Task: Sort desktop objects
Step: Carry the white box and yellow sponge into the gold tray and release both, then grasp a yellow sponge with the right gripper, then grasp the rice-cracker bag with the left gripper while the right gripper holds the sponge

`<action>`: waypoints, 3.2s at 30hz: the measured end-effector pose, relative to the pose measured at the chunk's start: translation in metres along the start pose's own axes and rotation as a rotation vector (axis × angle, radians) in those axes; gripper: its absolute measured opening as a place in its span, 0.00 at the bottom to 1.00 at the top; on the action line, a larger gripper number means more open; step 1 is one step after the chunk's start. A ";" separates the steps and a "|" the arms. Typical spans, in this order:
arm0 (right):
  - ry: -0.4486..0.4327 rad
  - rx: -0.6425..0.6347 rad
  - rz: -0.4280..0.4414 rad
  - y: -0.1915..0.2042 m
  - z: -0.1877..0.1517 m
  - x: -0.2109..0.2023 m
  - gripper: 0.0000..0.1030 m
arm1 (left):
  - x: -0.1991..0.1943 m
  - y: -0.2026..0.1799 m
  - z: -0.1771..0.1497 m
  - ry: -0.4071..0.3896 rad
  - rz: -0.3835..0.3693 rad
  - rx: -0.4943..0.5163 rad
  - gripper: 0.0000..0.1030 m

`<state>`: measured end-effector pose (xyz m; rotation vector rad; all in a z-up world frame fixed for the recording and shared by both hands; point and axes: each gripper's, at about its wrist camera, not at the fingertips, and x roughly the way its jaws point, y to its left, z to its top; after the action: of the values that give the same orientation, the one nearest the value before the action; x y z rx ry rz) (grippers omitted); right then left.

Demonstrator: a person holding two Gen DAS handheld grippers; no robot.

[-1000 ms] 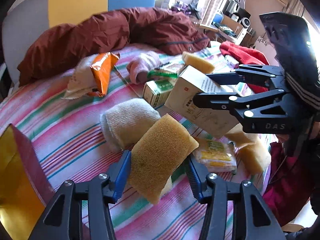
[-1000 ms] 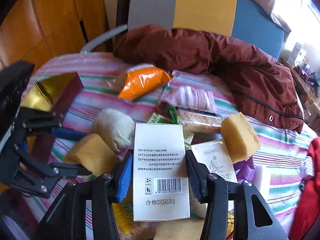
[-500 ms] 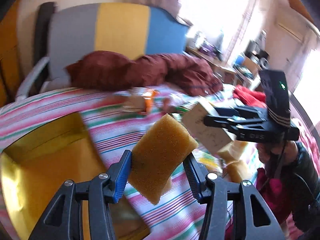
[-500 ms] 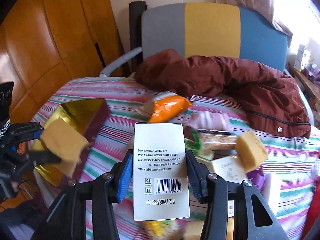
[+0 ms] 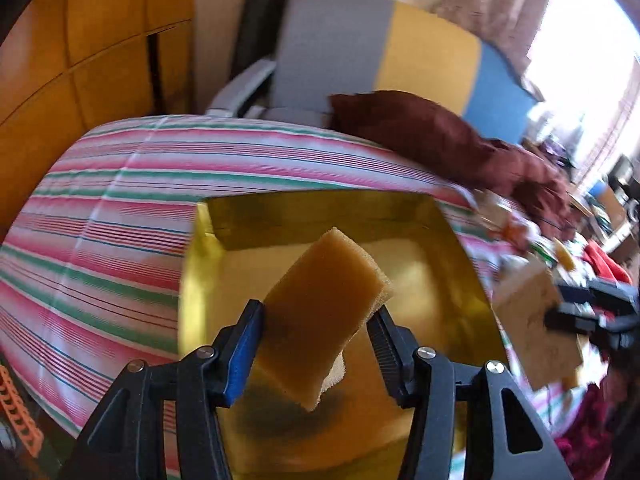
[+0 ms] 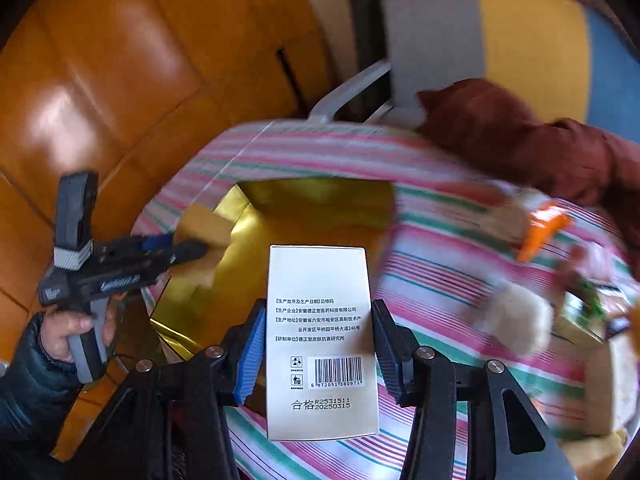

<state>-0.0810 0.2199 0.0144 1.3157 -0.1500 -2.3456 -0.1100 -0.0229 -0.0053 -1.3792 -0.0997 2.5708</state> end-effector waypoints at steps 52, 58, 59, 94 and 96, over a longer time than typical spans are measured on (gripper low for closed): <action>-0.139 0.379 -0.319 -0.140 -0.110 -0.127 0.77 | -0.033 -0.133 -0.078 0.039 -0.312 0.186 0.68; -0.143 0.568 -0.391 -0.196 -0.147 -0.174 0.81 | -0.030 -0.178 -0.085 0.083 -0.374 0.304 0.68; -0.138 0.610 -0.395 -0.204 -0.155 -0.178 0.81 | -0.029 -0.187 -0.087 0.088 -0.384 0.323 0.68; 0.308 0.408 -0.414 -0.190 -0.200 -0.114 0.51 | 0.088 -0.319 -0.080 0.527 -0.511 0.175 0.68; 0.307 0.403 -0.413 -0.189 -0.202 -0.115 0.52 | 0.098 -0.323 -0.076 0.544 -0.485 0.123 0.68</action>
<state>0.0769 0.4630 -0.0621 2.0551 -0.2896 -2.4851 -0.0474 0.3104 -0.0746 -1.6996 -0.1581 1.7294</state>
